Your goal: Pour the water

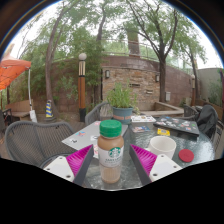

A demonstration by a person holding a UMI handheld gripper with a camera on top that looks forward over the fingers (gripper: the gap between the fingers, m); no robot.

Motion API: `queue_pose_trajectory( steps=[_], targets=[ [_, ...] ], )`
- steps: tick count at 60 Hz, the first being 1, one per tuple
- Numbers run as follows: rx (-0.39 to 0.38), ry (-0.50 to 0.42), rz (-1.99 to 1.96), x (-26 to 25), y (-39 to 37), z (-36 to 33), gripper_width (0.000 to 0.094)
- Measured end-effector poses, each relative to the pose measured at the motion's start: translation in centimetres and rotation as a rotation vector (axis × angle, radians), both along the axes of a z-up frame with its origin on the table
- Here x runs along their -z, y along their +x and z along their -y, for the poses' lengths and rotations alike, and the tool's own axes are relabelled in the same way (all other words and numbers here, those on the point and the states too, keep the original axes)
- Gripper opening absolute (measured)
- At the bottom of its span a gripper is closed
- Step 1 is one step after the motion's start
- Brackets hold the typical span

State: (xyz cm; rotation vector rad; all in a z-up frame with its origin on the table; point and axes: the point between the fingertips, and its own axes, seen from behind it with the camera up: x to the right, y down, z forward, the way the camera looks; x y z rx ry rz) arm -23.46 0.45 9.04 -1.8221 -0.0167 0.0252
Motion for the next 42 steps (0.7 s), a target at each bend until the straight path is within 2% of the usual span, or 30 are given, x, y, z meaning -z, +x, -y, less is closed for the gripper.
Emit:
queue_pose_trajectory(
  steps=[2, 3, 5, 8, 12, 18, 20, 27, 35, 40, 41, 42],
  targets=[
    [-0.012, 0.014, 0.004, 0.0, -0.3, -0.8, 0.0749],
    [-0.015, 0.017, 0.009, 0.2, -0.3, -1.1, 0.0669],
    [-0.023, 0.003, 0.026, 1.3, -0.5, -2.0, 0.0414],
    [-0.021, 0.062, 0.021, 0.7, -0.7, -2.4, 0.0420],
    [-0.003, 0.074, 0.004, 0.8, -0.2, -2.7, 0.0419],
    [-0.032, 0.044, 0.006, 0.9, -0.3, -2.9, 0.0380],
    [-0.032, 0.028, -0.017, 0.8, -0.3, -3.1, 0.0338],
    [-0.044, -0.040, -0.173, 0.0, -0.1, -3.6, 0.0340],
    [0.004, -0.059, -0.690, -4.5, 1.1, -4.7, 0.0339],
    [0.009, -0.083, -1.177, -5.1, 2.7, -6.1, 0.0336],
    [0.041, -0.092, -1.283, -6.7, 2.5, -5.9, 0.0337],
    [0.047, -0.098, -1.332, -5.7, 2.3, -6.1, 0.0338]
  ],
)
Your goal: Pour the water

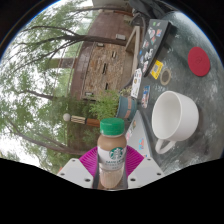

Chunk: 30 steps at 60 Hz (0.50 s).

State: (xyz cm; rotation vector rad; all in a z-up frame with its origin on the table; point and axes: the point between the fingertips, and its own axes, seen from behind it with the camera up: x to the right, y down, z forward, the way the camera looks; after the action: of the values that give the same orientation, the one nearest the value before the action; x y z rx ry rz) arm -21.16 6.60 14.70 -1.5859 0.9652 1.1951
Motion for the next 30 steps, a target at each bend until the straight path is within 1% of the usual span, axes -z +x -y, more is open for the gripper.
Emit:
queue_pose_trajectory(
  steps=[2, 3, 4, 5, 9, 11, 13, 14, 22, 30],
  targets=[
    [0.008, -0.007, -0.183, 0.3, 1.4, 0.1, 0.0338],
    [0.019, -0.013, -0.314, -0.8, 2.5, 0.4, 0.0338],
    [0.026, -0.020, -0.350, 0.3, 2.7, 0.1, 0.0337],
    [0.055, -0.038, -0.474, -1.0, 3.3, -0.4, 0.0337],
    [0.088, -0.054, -0.687, -0.9, 4.1, -0.6, 0.0340],
    [0.123, -0.068, -0.784, -0.7, 5.0, -0.9, 0.0337],
    [0.123, -0.056, -0.865, -1.1, 5.5, -0.3, 0.0338],
    [0.139, -0.061, -0.890, -0.9, 5.6, -0.9, 0.0337],
    [0.172, -0.053, -1.071, -1.6, 6.8, -0.5, 0.0337],
    [0.190, -0.055, -1.162, -1.9, 7.6, -0.4, 0.0337]
  ],
)
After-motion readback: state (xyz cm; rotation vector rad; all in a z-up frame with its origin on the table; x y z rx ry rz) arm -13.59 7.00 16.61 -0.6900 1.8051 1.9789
